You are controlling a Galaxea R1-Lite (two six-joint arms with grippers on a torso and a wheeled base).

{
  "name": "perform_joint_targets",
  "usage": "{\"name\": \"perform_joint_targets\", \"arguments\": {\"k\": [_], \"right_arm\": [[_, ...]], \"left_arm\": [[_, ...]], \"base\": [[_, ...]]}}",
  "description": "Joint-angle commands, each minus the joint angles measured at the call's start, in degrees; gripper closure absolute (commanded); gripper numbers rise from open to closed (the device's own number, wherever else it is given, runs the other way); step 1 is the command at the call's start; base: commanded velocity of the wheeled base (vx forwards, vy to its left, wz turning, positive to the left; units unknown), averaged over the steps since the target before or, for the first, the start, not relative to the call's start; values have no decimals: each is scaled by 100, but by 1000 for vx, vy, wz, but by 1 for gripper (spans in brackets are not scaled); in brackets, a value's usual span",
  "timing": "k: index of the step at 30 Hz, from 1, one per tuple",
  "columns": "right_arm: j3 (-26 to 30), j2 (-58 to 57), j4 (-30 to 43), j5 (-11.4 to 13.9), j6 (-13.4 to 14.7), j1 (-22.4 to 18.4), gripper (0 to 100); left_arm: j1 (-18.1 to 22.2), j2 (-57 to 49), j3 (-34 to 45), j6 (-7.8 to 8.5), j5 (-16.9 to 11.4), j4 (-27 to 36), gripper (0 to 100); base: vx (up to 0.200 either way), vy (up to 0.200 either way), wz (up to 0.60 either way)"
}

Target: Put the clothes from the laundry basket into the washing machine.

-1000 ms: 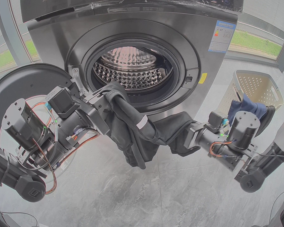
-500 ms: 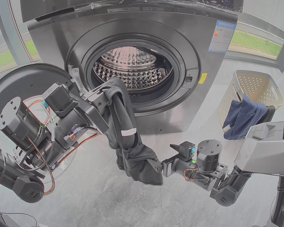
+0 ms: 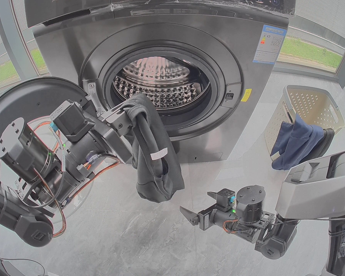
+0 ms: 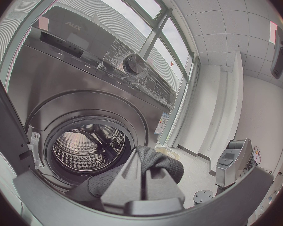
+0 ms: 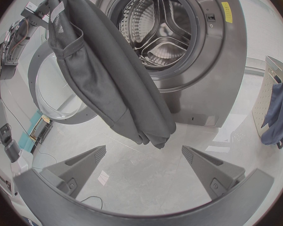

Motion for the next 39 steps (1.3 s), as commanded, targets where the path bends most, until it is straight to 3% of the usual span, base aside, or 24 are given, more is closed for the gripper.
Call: {"name": "perform_joint_targets", "arguments": {"k": [1, 10, 22, 39], "right_arm": [[-286, -106, -32, 40, -1, 112, 0], [-1376, -1, -138, 58, -10, 410, 0], [-2457, 526, -50, 67, -124, -73, 0], [-3090, 1036, -6, 137, -256, -214, 0]], "left_arm": [[-1, -3, 10, -2, -2, -2, 100], [-194, -99, 37, 25, -11, -2, 100], [-414, -345, 151, 25, -81, -2, 100], [-422, -354, 142, 7, -90, -2, 100]], "base": [[0, 0, 0], [0, 0, 0], [0, 0, 0], [0, 0, 0]]}}
